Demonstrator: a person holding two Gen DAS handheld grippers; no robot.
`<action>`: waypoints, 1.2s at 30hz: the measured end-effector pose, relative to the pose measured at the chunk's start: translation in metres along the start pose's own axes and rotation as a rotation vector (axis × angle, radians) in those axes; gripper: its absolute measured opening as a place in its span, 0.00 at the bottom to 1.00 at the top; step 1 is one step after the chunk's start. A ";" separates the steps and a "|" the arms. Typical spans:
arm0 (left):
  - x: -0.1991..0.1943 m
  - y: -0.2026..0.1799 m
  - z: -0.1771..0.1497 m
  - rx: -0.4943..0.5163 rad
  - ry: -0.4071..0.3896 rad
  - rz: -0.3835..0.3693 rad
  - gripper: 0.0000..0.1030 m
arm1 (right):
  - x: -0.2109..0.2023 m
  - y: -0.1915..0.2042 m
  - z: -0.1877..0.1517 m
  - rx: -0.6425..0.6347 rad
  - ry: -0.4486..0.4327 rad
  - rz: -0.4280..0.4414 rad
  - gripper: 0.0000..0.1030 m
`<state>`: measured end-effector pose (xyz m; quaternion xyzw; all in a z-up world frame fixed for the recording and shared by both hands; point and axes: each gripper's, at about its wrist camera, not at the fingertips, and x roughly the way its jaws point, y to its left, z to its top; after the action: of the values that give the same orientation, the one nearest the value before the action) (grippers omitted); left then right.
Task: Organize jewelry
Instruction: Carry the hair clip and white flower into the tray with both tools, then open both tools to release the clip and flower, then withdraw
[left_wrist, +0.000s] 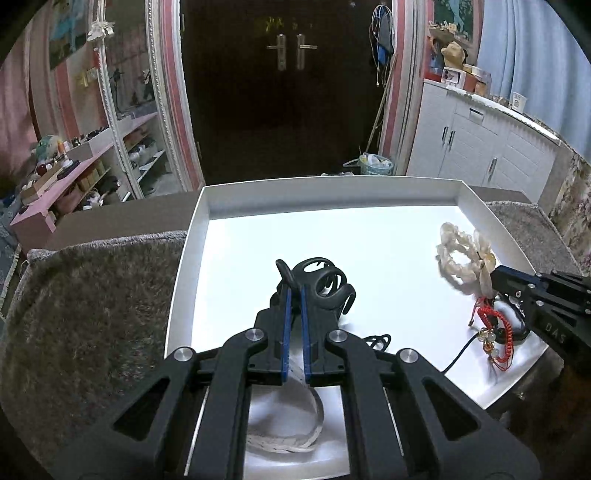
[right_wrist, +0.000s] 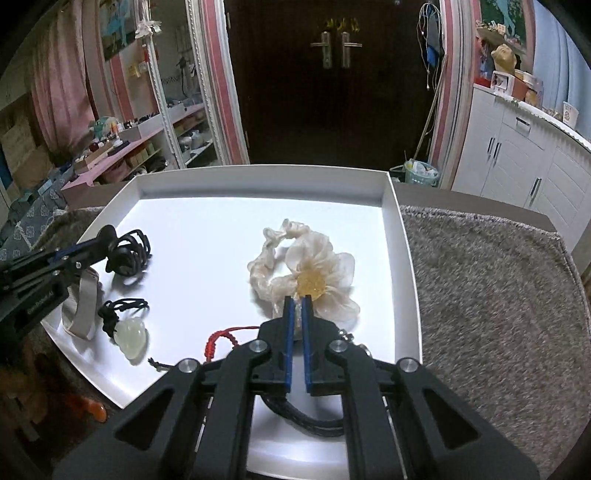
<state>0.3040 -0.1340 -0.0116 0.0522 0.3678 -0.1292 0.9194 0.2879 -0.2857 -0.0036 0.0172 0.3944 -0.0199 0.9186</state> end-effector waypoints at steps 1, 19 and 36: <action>0.000 0.000 0.000 0.001 -0.001 0.001 0.03 | 0.000 0.000 0.000 0.001 0.000 0.000 0.03; -0.004 -0.002 0.003 0.011 -0.012 -0.031 0.12 | -0.012 -0.005 0.006 0.016 -0.029 0.019 0.07; -0.118 0.061 -0.021 -0.030 -0.099 0.083 0.40 | -0.147 -0.068 -0.033 0.074 -0.194 -0.092 0.35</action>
<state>0.2245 -0.0482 0.0544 0.0470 0.3214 -0.0879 0.9417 0.1595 -0.3489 0.0786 0.0311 0.3029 -0.0783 0.9493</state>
